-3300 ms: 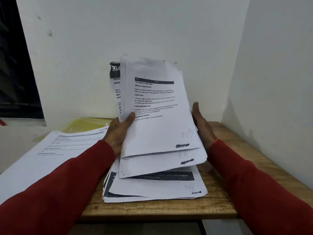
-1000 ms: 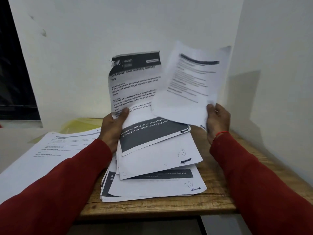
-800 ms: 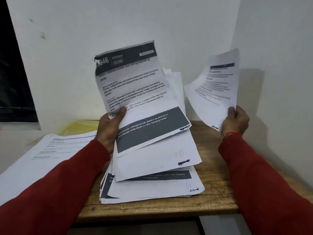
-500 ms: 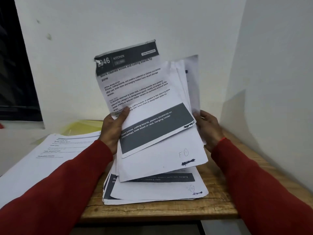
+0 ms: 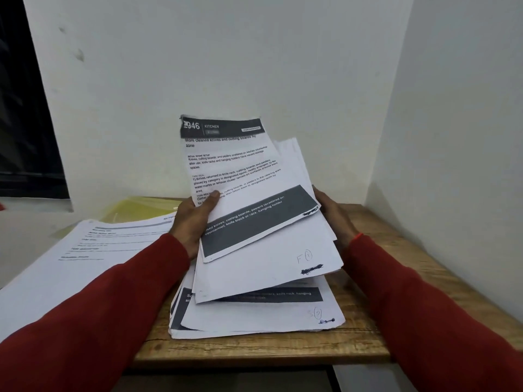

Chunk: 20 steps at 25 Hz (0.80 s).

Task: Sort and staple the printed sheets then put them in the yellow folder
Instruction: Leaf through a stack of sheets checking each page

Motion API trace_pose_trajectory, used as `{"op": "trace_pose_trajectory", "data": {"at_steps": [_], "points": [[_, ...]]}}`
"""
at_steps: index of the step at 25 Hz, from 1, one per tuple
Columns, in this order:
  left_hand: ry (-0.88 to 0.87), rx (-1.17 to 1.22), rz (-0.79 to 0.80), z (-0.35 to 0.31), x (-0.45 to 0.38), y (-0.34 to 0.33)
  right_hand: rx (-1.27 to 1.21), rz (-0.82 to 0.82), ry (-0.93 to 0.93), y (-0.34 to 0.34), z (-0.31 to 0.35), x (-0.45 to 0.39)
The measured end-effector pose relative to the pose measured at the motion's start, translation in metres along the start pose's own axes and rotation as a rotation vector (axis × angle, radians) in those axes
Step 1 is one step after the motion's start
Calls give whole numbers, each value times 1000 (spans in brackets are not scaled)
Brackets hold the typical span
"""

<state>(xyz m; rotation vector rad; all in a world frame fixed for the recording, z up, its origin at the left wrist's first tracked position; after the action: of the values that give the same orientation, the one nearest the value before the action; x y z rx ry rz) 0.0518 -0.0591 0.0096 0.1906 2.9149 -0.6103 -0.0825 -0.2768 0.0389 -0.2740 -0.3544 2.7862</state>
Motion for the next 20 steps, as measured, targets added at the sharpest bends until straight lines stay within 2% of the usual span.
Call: {"op": "trace_pose_trajectory", "data": {"at_steps": [2, 4, 7, 9, 11, 13, 17, 20], "points": [[-29, -34, -20, -1, 0, 1, -17, 66, -97, 1, -2, 0], [-31, -48, -26, 0, 2, 1, 4, 61, -125, 3, 0, 4], [-39, -95, -8, -4, 8, -10, 68, -3, -60, 16, 5, 16], [38, -93, 60, -4, 13, -30, 161, -26, 45, 28, 13, 30], [153, -45, 141, -10, 21, -56, 172, 14, 87, 42, 21, 47], [196, 16, 186, -18, 30, -82, 177, 16, 125, 61, 34, 68], [309, 112, 195, -17, 51, -117, 217, -35, 106, 106, 50, 96], [337, 30, 149, -12, 55, -116, 247, -150, 72, 148, 59, 101]]}}
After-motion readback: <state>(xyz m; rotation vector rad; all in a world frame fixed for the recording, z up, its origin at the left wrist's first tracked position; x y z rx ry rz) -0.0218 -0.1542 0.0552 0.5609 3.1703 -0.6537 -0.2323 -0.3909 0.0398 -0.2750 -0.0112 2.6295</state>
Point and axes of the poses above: each hand's wrist, its own x-axis away from the middle knuckle, its own y-axis out of the back of the hand, z = x × y, the point moved 5 cm from there along -x, towards the middle knuckle, and after that the axes turned 8 degrees about -z, right-handed, at the moved point
